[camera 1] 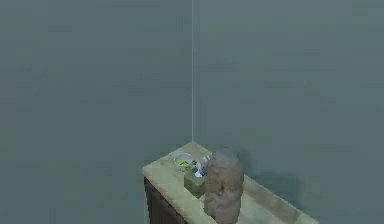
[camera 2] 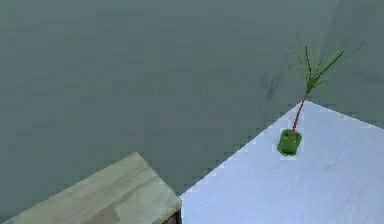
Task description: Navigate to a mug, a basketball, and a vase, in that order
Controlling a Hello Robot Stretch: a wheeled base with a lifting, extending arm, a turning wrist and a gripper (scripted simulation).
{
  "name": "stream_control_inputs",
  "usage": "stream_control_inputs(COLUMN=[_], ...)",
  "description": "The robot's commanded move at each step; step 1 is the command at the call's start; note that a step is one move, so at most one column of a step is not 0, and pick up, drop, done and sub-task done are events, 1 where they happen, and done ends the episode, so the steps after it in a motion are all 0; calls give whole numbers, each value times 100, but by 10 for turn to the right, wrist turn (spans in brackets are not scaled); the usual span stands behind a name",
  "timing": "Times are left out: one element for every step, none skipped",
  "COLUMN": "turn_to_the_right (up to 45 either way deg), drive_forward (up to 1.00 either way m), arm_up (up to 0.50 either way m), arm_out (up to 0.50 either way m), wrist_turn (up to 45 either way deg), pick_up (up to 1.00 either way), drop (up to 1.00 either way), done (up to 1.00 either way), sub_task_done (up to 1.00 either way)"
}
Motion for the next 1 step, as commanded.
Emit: stream_control_inputs(turn_to_the_right=[0], drive_forward=[0], arm_up=[0], arm_out=[0], wrist_turn=[0], pick_up=[0], drop=[0], done=[0], sub_task_done=[100])
